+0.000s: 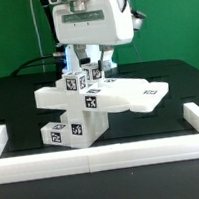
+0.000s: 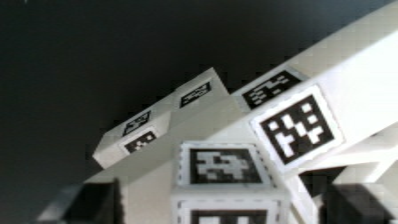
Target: Assemble chair
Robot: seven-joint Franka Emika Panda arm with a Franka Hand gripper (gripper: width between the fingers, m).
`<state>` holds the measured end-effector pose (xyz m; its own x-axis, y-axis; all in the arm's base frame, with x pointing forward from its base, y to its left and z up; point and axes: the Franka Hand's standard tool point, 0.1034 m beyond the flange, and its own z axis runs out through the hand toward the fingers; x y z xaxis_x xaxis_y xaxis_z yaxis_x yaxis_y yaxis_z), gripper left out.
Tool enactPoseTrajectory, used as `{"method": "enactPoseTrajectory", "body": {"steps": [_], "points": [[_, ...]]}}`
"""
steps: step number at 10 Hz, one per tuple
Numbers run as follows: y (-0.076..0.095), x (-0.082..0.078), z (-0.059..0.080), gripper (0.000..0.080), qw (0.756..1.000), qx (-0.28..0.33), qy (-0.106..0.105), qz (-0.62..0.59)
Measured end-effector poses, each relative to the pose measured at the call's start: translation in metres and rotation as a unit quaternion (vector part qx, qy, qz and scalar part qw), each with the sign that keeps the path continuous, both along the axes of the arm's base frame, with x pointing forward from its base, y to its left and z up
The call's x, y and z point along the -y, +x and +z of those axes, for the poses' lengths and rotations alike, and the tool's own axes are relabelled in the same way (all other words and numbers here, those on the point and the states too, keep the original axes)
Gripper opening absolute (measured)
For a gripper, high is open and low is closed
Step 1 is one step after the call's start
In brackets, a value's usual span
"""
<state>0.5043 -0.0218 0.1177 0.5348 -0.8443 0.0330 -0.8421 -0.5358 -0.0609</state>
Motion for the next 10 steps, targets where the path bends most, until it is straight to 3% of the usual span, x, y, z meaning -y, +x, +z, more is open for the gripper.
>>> {"method": "enactPoseTrajectory", "body": {"steps": [1, 2, 6, 10], "points": [[-0.0001, -0.0007, 0.0005, 0.0620, 0.999, 0.001, -0.003, 0.044], [-0.0003, -0.0019, 0.0007, 0.0640, 0.997, 0.001, -0.005, 0.080], [-0.0010, -0.0011, 0.0007, 0.0649, 0.952, 0.002, -0.020, 0.307], [-0.0011, -0.0005, 0.0006, 0.0649, 0.906, 0.002, -0.029, 0.423]]}}
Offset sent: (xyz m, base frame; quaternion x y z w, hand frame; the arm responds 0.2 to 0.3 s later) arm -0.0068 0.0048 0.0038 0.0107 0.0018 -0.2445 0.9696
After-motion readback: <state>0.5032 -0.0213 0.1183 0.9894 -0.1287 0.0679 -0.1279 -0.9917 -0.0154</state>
